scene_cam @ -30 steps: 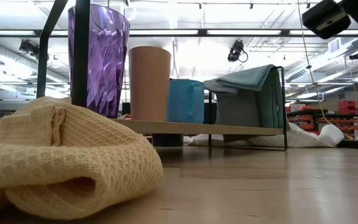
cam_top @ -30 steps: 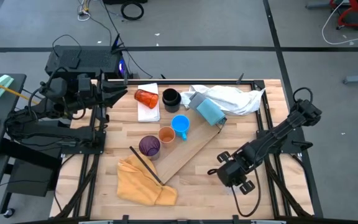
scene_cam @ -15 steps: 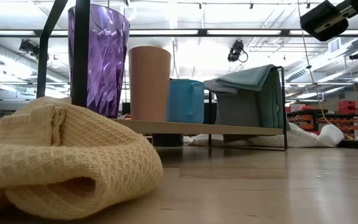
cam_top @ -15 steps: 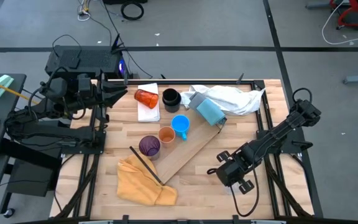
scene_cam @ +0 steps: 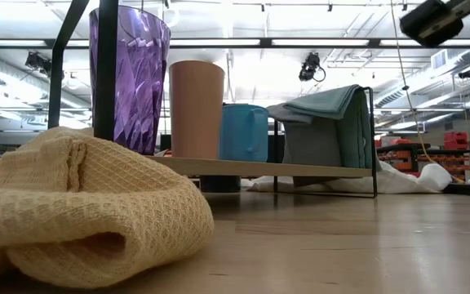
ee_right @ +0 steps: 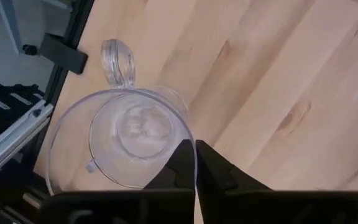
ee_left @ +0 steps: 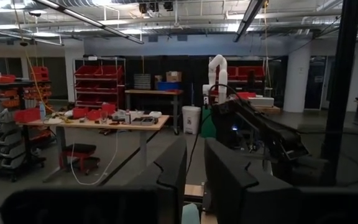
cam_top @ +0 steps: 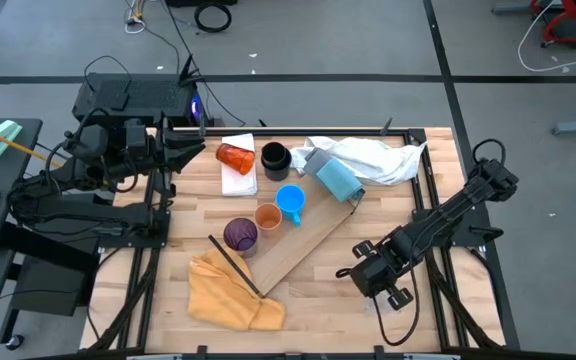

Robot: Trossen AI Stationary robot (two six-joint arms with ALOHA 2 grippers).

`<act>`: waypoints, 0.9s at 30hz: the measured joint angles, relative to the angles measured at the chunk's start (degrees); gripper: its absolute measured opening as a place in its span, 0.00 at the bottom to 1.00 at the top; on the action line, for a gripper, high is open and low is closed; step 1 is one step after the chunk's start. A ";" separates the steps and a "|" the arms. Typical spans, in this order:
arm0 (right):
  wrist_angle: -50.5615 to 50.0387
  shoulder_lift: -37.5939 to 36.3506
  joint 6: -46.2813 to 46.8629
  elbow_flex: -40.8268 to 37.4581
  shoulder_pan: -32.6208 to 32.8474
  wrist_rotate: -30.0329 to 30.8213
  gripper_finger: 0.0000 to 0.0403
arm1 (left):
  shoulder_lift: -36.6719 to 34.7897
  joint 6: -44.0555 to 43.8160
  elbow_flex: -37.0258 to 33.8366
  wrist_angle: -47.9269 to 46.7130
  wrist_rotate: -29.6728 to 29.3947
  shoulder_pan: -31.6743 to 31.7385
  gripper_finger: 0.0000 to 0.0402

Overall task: Stack small to large cups/mugs on shelf
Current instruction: Put the transparent mug on the shelf

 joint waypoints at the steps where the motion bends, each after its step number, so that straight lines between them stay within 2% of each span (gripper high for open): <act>1: -0.09 -0.36 0.05 0.30 0.00 0.00 0.01 | 0.00 0.36 0.00 0.01 0.00 0.01 0.16; 10: -3.99 -1.23 0.43 4.22 0.02 0.16 0.00 | 0.00 0.59 0.00 0.00 0.00 0.01 0.18; 18: -12.97 -1.27 -1.28 10.06 -0.52 3.82 0.00 | 0.00 0.60 0.00 0.00 -0.02 0.00 0.16; 23: -13.92 -1.27 -1.02 12.91 -4.44 11.31 0.00 | 0.00 0.65 0.00 -0.02 -0.02 0.01 0.17; 27: -13.43 -1.27 7.91 13.54 -11.72 19.61 0.00 | 0.00 0.63 0.00 -0.02 -0.02 0.00 0.18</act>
